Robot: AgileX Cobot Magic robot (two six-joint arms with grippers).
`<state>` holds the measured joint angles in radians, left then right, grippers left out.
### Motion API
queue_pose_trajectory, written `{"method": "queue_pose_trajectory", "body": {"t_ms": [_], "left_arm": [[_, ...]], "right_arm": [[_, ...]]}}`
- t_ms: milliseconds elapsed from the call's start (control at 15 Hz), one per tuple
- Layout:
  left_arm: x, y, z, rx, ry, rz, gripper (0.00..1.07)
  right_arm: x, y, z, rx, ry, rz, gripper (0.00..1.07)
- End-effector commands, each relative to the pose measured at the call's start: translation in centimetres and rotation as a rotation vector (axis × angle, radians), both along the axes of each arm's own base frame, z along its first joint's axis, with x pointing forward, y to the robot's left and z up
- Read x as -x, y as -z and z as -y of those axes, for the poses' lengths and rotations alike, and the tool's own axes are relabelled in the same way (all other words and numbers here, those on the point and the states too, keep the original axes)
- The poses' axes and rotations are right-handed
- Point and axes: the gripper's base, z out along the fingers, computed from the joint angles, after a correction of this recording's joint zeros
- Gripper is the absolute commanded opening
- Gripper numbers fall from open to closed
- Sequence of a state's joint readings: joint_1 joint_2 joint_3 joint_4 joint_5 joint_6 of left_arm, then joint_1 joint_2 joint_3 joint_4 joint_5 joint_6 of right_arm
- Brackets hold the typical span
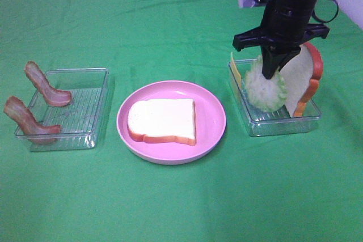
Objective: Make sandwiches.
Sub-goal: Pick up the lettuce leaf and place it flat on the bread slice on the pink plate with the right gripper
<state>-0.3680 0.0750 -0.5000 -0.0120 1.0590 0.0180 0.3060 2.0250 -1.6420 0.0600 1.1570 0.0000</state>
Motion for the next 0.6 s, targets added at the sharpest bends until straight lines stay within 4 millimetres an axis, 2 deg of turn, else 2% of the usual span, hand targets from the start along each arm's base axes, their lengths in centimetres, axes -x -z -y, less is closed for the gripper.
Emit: {"method": "queue_pose_trajectory", "body": {"t_ms": [67,133,200,333,400,467,600], "left_arm": [[0.1,-0.1,0.1,0.015,0.009,0.015,0.76],[0.1,-0.1,0.1,0.015,0.009,0.015,0.76],[0.1,-0.1,0.1,0.015,0.009,0.015,0.76],[0.1,-0.1,0.1,0.015,0.009,0.015,0.76],[0.1,-0.1,0.1,0.015,0.009,0.015,0.76],[0.1,-0.1,0.1,0.015,0.009,0.015,0.76],[0.1,-0.1,0.1,0.015,0.009,0.015,0.76]], "right_arm": [[1.1,-4.3,0.5,-0.019,0.007,0.094,0.00],[2.1,-6.9,0.5,-0.074,0.007,0.147,0.00],[2.9,-8.5,0.4,-0.123,-0.014,0.178,0.00],[4.3,-10.4,-0.2,-0.225,-0.052,0.185,0.00],[4.3,-10.4,-0.2,-0.225,-0.052,0.185,0.00],[4.7,-11.0,-0.8,-0.298,-0.074,0.180,0.00],[5.1,-11.5,-3.2,-0.584,-0.194,0.175,0.00]]}}
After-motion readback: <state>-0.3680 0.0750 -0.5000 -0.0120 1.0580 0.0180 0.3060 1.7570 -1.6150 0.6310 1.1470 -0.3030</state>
